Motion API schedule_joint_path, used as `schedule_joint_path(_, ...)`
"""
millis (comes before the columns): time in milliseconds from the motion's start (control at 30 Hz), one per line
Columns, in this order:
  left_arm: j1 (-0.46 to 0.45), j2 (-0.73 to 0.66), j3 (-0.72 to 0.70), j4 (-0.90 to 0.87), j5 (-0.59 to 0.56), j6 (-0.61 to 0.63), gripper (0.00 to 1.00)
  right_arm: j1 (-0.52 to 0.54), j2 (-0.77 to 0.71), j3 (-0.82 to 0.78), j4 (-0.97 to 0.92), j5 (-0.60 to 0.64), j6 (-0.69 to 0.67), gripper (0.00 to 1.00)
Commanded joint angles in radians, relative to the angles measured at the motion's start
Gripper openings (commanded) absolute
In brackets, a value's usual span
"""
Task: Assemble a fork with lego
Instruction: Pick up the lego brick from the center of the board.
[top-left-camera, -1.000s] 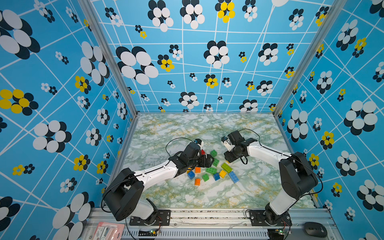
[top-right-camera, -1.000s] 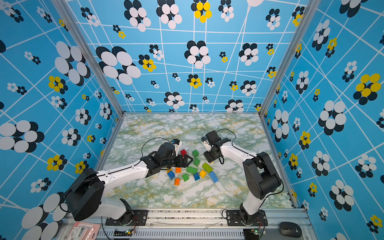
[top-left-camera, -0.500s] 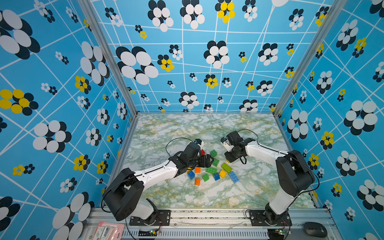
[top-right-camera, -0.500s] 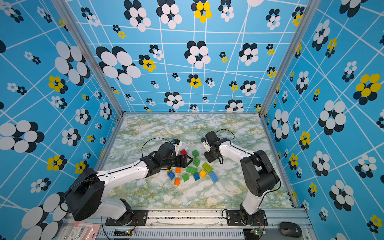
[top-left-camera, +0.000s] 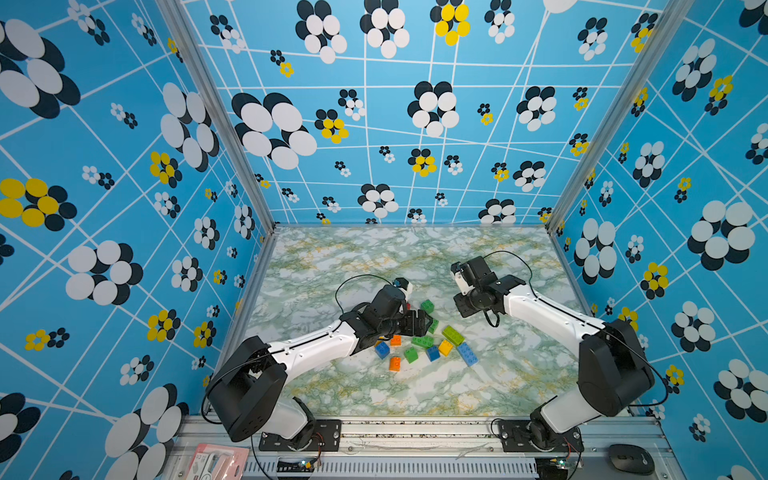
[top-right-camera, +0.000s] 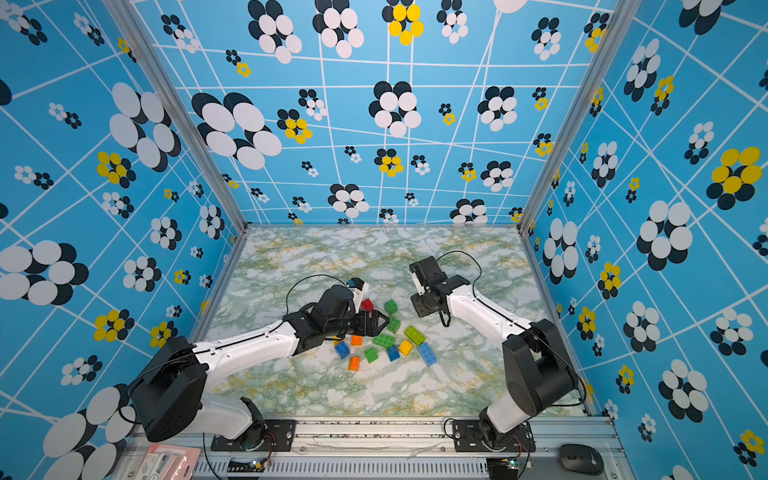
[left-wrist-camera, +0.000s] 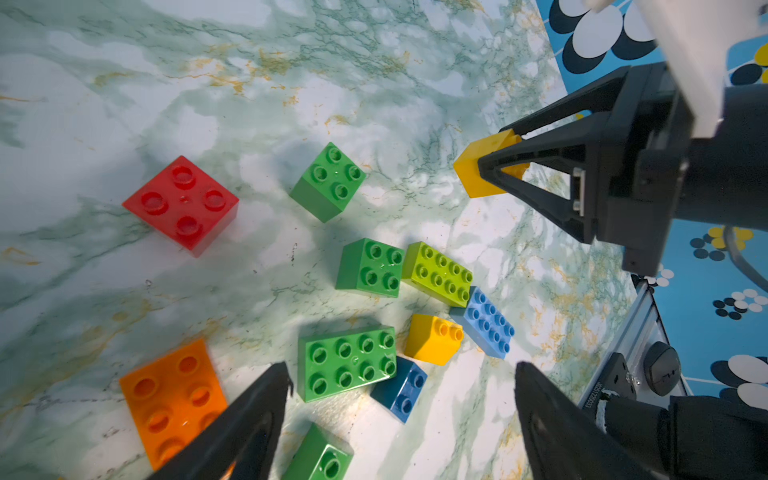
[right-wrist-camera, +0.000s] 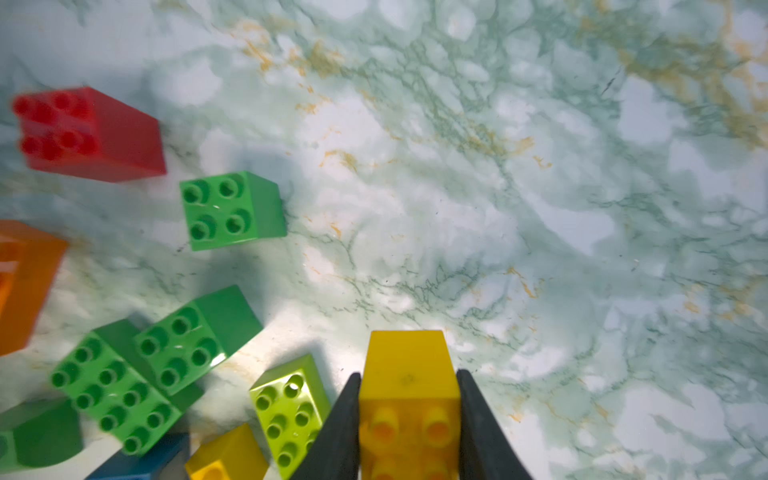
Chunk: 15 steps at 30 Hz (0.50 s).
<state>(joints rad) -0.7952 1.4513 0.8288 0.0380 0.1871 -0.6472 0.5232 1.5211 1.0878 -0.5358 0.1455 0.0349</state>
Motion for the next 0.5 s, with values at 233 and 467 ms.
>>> schedule_joint_path(233,0.028,-0.141,-0.148,0.076,-0.079,-0.116,0.88,0.156,-0.15,-0.047,0.046,-0.055,0.093,0.01)
schedule_joint_path(467,0.135,-0.21,-0.285,0.212,0.024,-0.216,0.9,0.165,-0.174,-0.104,0.192,-0.208,-0.078,0.0)
